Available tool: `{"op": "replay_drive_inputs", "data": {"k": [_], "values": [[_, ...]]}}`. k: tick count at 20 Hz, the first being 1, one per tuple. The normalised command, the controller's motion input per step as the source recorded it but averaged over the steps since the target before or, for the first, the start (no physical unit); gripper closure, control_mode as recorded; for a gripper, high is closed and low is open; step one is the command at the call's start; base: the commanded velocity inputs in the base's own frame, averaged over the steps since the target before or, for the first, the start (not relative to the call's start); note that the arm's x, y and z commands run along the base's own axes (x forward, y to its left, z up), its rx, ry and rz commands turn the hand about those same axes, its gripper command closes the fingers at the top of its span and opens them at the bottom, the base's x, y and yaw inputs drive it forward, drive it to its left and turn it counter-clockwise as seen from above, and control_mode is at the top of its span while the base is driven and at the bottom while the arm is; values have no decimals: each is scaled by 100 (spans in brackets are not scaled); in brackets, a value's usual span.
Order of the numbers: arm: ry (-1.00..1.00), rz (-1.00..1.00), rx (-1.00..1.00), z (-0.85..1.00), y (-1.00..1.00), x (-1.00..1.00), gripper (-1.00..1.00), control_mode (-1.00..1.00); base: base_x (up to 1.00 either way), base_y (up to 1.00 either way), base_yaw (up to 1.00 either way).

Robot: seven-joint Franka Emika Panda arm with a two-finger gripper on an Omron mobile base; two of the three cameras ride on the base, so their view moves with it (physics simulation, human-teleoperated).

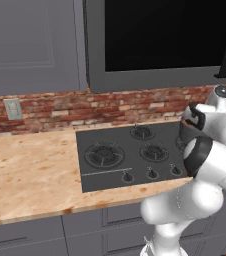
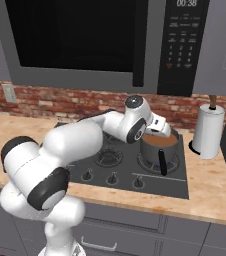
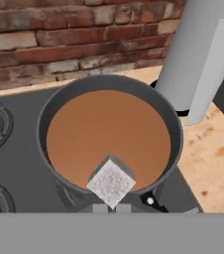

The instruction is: Pick up the sugar cube(s) and place them in the saucepan with hot chocolate.

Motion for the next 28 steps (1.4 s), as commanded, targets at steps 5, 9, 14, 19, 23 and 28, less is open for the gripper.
{"op": "replay_drive_inputs", "data": {"k": [5, 9, 14, 19, 23, 28], "values": [[14, 0, 0, -7, -16, 41, 100, -100, 0, 0, 0], [12, 2, 1, -3, -1, 19, 100, -100, 0, 0, 0], [9, 1, 0, -14, -6, 23, 100, -100, 0, 0, 0], [4, 3, 0, -6, -13, 25, 100, -100, 0, 0, 0], [2, 3, 0, -10, -14, 24, 100, -100, 0, 0, 0], [4, 3, 0, -7, -16, 24, 100, -100, 0, 0, 0]]}}
